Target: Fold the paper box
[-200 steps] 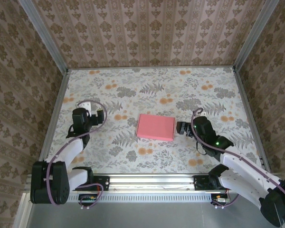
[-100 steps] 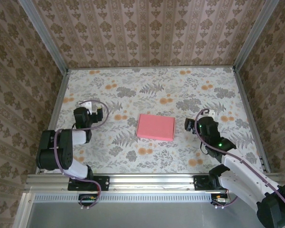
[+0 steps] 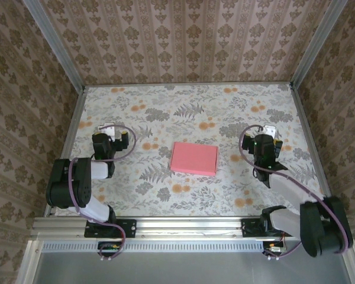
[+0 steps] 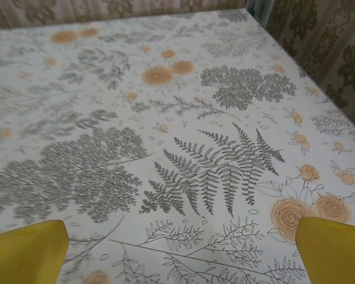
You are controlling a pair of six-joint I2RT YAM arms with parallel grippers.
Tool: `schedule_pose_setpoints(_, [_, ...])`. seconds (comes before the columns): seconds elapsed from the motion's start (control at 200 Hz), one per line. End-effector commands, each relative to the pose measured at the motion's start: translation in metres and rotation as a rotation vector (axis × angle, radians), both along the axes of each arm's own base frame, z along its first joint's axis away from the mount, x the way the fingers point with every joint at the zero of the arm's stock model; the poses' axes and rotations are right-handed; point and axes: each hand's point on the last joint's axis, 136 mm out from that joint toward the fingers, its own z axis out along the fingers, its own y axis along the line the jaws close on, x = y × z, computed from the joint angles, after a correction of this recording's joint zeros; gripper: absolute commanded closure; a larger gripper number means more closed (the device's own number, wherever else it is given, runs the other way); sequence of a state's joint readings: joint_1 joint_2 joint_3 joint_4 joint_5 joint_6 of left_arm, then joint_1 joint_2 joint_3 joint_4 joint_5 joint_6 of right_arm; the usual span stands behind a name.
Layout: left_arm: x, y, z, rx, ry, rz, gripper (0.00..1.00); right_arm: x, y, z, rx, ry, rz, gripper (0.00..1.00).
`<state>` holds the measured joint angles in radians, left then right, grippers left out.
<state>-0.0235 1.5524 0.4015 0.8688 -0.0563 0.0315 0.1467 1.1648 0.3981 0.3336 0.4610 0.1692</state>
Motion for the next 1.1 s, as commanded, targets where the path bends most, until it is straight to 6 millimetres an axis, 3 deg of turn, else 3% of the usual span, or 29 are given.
schedule_pose_setpoints(0.0, [0.001, 0.000, 0.006, 0.015, -0.029, -0.013, 0.00, 0.020, -0.001, 0.008, -0.046, -0.050, 0.014, 0.00])
schedule_pose_setpoints(0.265, [0.002, -0.001, 0.007, 0.016, -0.032, -0.015, 0.00, 0.048, 0.010, 0.018, -0.084, -0.151, 0.104, 0.00])
schedule_pose_setpoints(0.365, [0.001, -0.001, 0.007, 0.016, -0.032, -0.016, 0.00, 0.051, 0.020, 0.000, -0.081, -0.154, 0.168, 0.00])
schedule_pose_setpoints(0.69, [0.001, -0.001, 0.006, 0.016, -0.030, -0.015, 0.00, 0.050, 0.030, -0.012, -0.039, -0.194, 0.260, 0.00])
schedule_pose_setpoints(0.77, [0.002, -0.001, 0.006, 0.016, -0.030, -0.015, 0.00, 0.052, 0.027, -0.014, -0.024, -0.169, 0.254, 0.00])
schedule_pose_setpoints(0.88, [0.002, -0.001, 0.007, 0.016, -0.032, -0.019, 0.00, 0.057, 0.006, -0.017, 0.020, -0.138, 0.157, 0.00])
schedule_pose_setpoints(1.095, [0.001, -0.001, 0.006, 0.016, -0.028, -0.020, 0.00, 0.057, 0.012, -0.017, 0.025, -0.136, 0.198, 0.00])
